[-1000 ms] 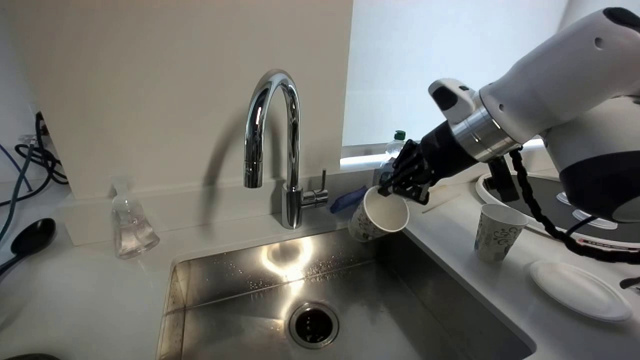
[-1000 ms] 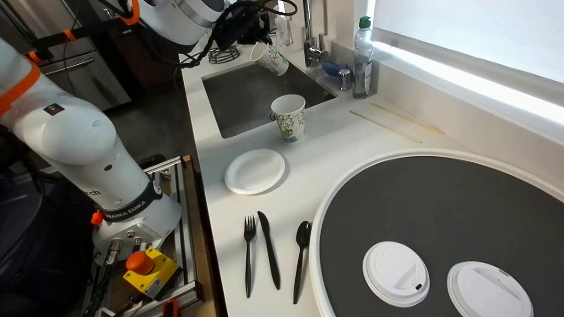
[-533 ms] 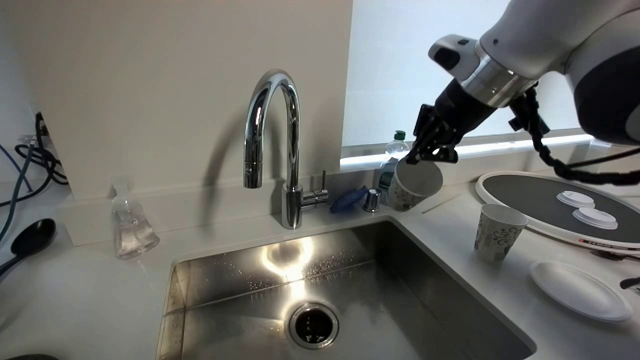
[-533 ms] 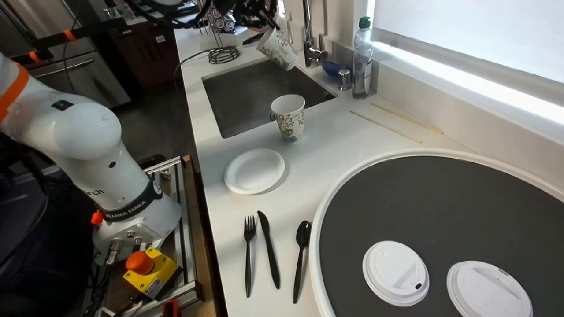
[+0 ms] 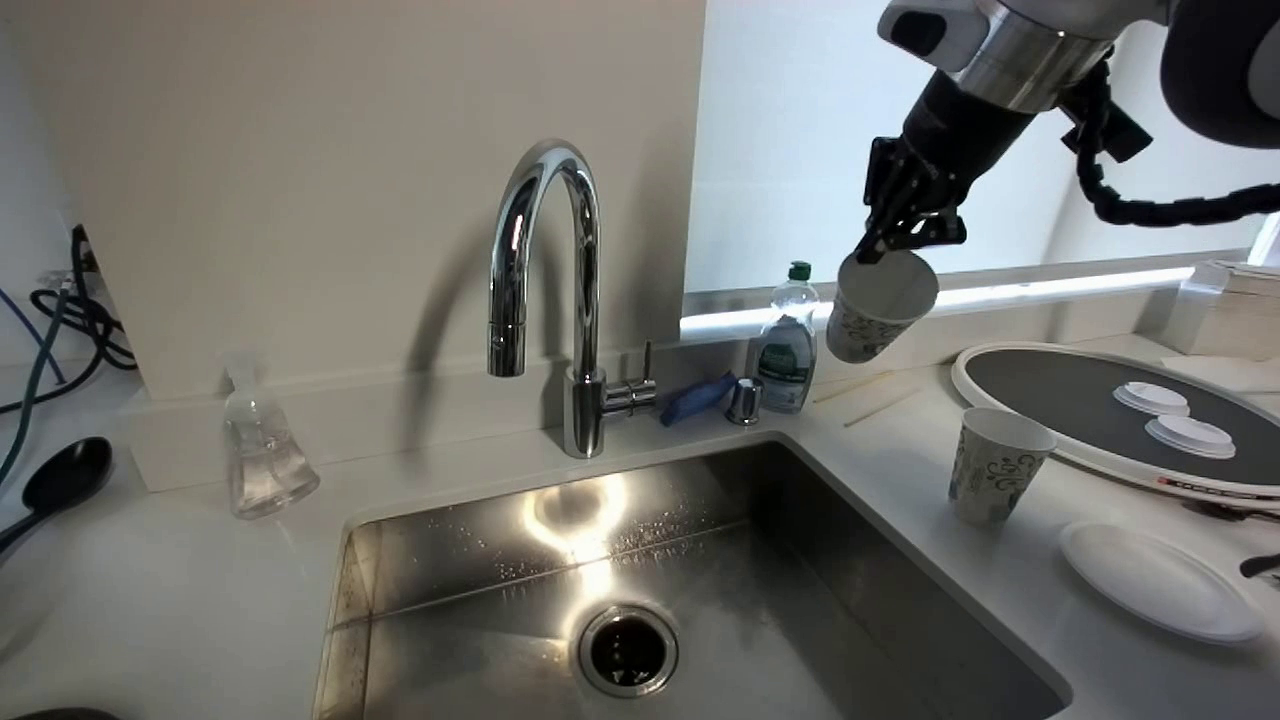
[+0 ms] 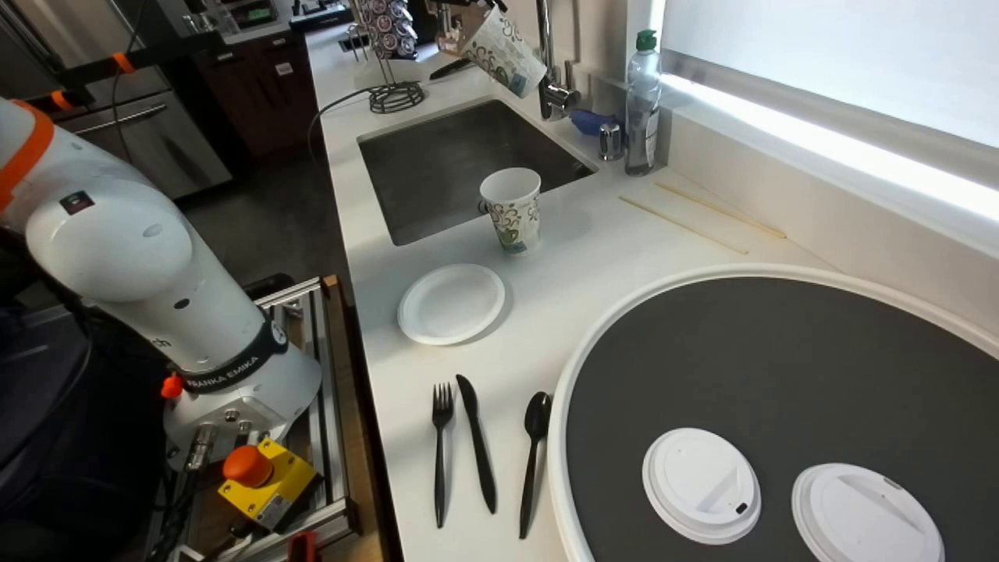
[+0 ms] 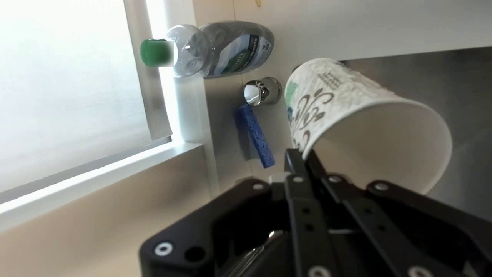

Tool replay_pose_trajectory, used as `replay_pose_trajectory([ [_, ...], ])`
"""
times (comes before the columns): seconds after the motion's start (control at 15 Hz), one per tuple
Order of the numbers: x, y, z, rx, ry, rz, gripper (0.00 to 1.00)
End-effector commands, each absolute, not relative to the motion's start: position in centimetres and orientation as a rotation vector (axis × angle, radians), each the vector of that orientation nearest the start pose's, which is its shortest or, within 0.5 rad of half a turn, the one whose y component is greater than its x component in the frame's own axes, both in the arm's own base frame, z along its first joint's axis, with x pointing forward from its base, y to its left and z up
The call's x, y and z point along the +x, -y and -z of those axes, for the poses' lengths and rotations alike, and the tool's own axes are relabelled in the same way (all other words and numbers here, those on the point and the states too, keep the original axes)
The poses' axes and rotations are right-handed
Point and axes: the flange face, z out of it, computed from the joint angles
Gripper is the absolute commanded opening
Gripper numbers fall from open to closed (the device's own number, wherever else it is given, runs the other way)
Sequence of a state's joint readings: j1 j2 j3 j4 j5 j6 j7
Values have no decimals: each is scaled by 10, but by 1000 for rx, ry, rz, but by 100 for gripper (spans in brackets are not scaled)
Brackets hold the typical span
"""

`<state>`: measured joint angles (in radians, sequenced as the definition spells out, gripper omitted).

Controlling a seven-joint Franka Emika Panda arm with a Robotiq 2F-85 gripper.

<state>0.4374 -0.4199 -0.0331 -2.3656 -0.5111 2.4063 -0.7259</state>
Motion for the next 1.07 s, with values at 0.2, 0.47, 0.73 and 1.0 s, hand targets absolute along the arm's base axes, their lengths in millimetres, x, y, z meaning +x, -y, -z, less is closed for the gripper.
replay_pose_trajectory([
  [0.2,429,-181,-542,-2453,2507,338,1],
  [0.47,435,-190,-543,-2390,2540,207,1],
  [0.73,433,-190,-542,-2420,2541,251,4],
  [1.0,427,-200,-535,-2391,2382,420,1],
])
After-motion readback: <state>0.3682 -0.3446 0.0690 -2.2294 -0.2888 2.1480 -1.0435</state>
